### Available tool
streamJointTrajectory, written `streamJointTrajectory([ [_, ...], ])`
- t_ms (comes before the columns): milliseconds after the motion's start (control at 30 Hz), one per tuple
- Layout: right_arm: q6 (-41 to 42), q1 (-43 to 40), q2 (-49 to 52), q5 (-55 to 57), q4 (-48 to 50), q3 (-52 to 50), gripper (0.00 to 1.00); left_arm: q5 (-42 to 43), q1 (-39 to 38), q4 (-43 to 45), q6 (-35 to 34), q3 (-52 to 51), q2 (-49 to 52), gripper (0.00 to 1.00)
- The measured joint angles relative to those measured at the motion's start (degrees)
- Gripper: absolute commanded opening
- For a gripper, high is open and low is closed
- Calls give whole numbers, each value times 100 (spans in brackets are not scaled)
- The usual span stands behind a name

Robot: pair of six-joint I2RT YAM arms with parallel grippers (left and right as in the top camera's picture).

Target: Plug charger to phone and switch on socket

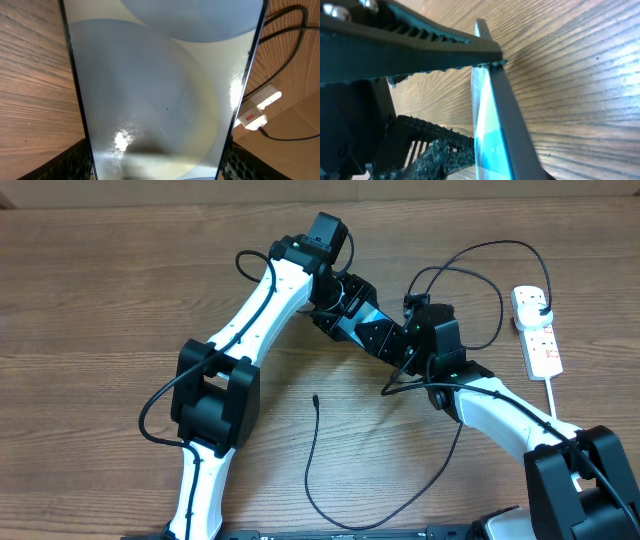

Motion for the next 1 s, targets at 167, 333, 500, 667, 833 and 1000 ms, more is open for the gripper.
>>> streamJointTrajectory([
  [167,26,0,0,11,-7,0,22,2,2,2,-42,0,0,4],
  [333,24,0,0,33,-4,0,20,0,2,2,-44,0,0,4],
  [500,26,0,0,66,-9,0,16,2,2,4,-46,0,0,4],
  [667,160,0,0,127,-37,0,9,2,2,4,-46,0,0,4],
  [833,264,0,0,131,-37,0,9,2,2,4,-46,0,0,4],
  [1000,286,0,0,131,-31,0,7,2,2,4,-37,0,0,100],
])
